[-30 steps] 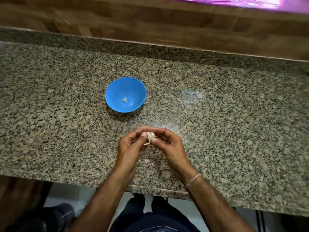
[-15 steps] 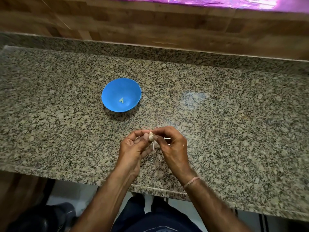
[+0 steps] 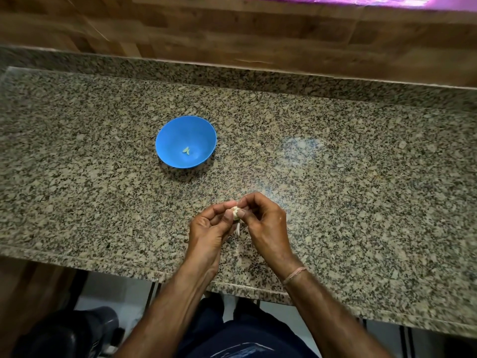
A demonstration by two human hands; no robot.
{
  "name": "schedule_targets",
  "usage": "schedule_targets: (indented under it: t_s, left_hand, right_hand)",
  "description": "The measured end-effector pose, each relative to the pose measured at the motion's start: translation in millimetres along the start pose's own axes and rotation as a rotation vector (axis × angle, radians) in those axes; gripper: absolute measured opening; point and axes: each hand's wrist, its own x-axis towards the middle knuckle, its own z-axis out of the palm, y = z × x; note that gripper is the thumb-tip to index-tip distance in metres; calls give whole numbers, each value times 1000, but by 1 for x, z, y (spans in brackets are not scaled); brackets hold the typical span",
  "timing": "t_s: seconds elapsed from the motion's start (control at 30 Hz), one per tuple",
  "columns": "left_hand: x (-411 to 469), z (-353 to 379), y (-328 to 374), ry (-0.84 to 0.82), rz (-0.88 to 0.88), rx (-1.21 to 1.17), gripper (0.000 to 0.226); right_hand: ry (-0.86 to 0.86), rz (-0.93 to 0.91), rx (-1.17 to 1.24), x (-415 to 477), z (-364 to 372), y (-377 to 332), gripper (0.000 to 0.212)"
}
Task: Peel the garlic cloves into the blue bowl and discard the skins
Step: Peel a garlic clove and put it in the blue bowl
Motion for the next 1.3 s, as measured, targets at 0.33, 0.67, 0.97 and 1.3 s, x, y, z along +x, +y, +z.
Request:
schedule_targets:
  t_s: [0.33, 0.67, 0.97, 1.3]
  left_hand:
    - [6, -4, -5, 67, 65, 113, 20]
    - [61, -44, -12, 153, 467, 1022, 25]
    - [38, -71, -55, 178, 658, 1448, 49]
    - [35, -80, -57, 20, 446, 1298, 26]
  right_hand:
    - [68, -22, -120, -3, 15, 11, 12]
    - [-32, 145, -254, 4, -2, 44, 11]
    - [-80, 280, -504, 8, 15, 54, 13]
    - [-2, 239, -770, 9, 35, 51, 18]
